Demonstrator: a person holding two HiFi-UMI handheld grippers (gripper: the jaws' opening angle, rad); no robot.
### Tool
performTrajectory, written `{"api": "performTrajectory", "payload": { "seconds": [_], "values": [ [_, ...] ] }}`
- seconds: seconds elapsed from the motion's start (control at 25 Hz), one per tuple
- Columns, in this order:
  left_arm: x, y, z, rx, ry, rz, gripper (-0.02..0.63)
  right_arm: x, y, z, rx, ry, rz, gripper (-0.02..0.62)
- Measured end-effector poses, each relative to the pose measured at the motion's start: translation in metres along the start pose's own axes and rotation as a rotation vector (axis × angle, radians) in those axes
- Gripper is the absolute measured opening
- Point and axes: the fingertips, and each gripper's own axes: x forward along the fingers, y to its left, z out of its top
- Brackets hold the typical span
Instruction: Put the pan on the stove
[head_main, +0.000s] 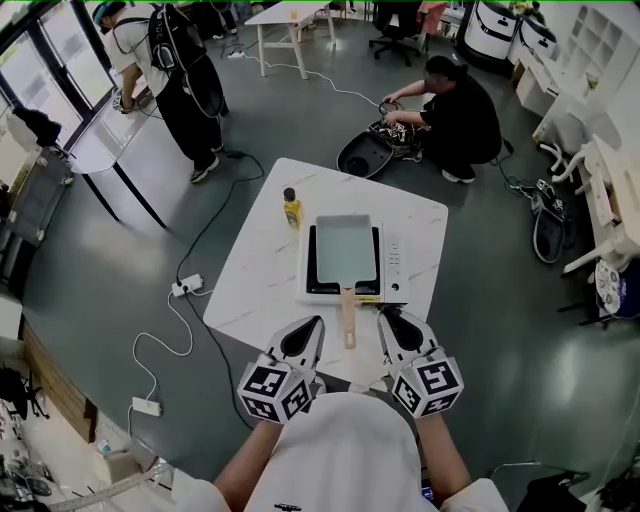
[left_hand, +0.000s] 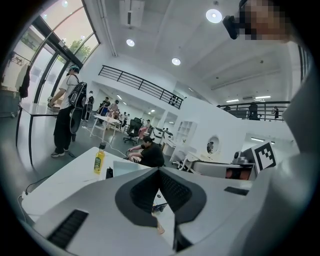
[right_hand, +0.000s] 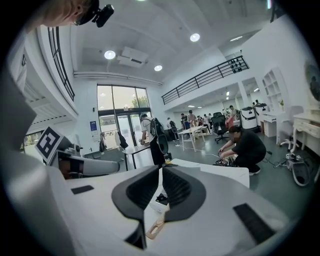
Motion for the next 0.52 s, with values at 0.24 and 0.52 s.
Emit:
{"api": "performTrajectory", "payload": {
  "seconds": [0.24, 0.52],
  "values": [
    [0.0033, 0.0011, 0.0016, 0.0, 0.009, -0.012, 0.0, -0.0012, -0.0049, 0.0027, 0.003, -0.001, -0.028, 0.026],
    [0.0087, -0.0011, 0.0016, -0.008, 0.002, -0.025, 0.0, 0.0003, -0.0098, 0.0047, -0.009, -0.009, -0.042, 0.026]
  ]
}}
